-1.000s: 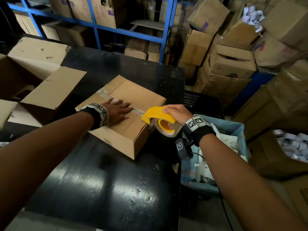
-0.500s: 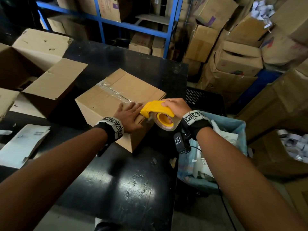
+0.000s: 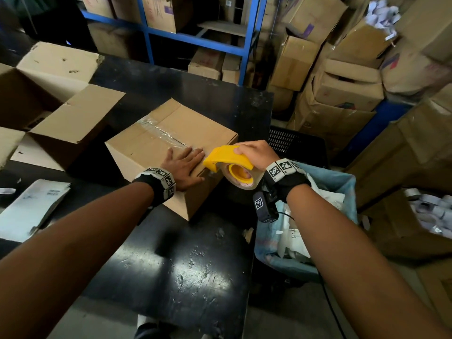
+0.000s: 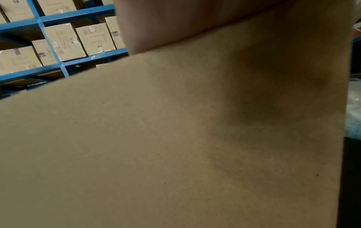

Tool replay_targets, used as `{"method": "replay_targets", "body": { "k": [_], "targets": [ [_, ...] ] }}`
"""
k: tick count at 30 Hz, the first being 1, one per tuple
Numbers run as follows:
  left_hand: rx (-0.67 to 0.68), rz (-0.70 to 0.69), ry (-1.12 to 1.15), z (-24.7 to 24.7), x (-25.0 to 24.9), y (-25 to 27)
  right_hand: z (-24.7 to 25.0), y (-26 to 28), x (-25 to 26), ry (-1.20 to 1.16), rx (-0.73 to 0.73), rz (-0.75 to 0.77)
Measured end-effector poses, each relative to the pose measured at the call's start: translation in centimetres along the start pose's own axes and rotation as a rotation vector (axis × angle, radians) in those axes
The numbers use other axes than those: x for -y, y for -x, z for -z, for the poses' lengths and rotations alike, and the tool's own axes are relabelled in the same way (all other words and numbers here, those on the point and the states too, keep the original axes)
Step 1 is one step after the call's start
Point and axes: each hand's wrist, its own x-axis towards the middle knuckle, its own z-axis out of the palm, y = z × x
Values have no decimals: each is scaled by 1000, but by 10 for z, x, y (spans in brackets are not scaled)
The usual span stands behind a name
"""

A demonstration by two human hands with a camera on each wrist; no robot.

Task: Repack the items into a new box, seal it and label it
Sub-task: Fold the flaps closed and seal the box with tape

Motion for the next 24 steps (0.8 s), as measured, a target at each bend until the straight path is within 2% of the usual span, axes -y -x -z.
{"method": "replay_targets", "body": {
  "k": [10,18,24],
  "targets": [
    [2,7,0,3,-3,1,31,19,-13,17,-1,-8],
    [-22,1,23,3,-3,4,28,23,-24,45,-6,3],
    [-112,-173,-66,-3,-2,3,-2,16,-46,123,-76,47]
  ]
}}
